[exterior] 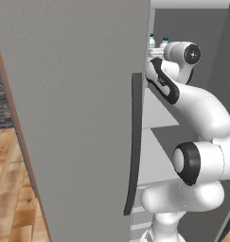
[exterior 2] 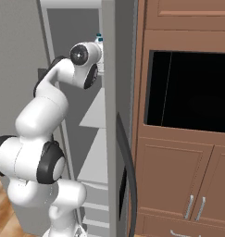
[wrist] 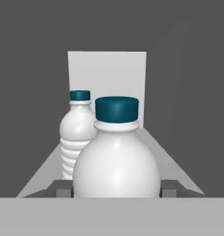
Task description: Take the bottled waters from the counter and place them in the freezer to freeze. Close the freezer door after placing the bottles.
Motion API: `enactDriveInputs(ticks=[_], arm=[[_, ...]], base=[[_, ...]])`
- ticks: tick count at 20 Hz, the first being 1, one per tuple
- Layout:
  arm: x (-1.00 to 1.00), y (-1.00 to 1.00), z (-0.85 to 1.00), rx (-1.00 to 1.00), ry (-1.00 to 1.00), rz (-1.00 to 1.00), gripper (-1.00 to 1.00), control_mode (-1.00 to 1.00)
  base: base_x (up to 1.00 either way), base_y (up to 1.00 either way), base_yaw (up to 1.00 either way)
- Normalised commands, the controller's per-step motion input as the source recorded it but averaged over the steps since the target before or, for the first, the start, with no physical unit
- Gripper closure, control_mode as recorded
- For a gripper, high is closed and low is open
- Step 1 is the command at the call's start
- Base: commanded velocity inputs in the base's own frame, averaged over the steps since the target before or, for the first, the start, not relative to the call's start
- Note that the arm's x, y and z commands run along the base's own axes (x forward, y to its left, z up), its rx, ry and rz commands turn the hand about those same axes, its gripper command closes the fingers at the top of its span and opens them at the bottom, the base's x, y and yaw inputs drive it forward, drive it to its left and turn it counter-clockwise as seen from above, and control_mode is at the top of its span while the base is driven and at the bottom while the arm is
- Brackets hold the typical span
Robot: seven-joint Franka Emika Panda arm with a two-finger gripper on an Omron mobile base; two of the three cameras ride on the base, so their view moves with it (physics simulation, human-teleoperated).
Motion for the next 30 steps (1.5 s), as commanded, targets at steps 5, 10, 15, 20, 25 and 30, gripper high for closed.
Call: enactDriveInputs(ticks=[5, 10, 15, 20, 25, 30], arm=[[0.12, -0.01, -0.13, 0.00, 0.03, 0.00, 1.00, -1.00], [0.05, 0.00, -0.07, 0.00, 0.00, 0.00, 1.00, -1.00], [0.00, 0.00, -0.13, 0.00, 0.00, 0.00, 1.00, -1.00], [0.00, 0.00, -0.04, 0.00, 0.00, 0.00, -1.00, -1.00], [0.00, 0.00, 0.00, 0.00, 0.00, 0.00, -1.00, -1.00], [0.00, 0.00, 0.00, 0.00, 0.00, 0.00, -1.00, -1.00]], base=[[0.00, 0.00, 0.00], [0.00, 0.00, 0.00], [0.00, 0.00, 0.00], [0.00, 0.00, 0.00], [0.00, 0.00, 0.00], [0.00, 0.00, 0.00]])
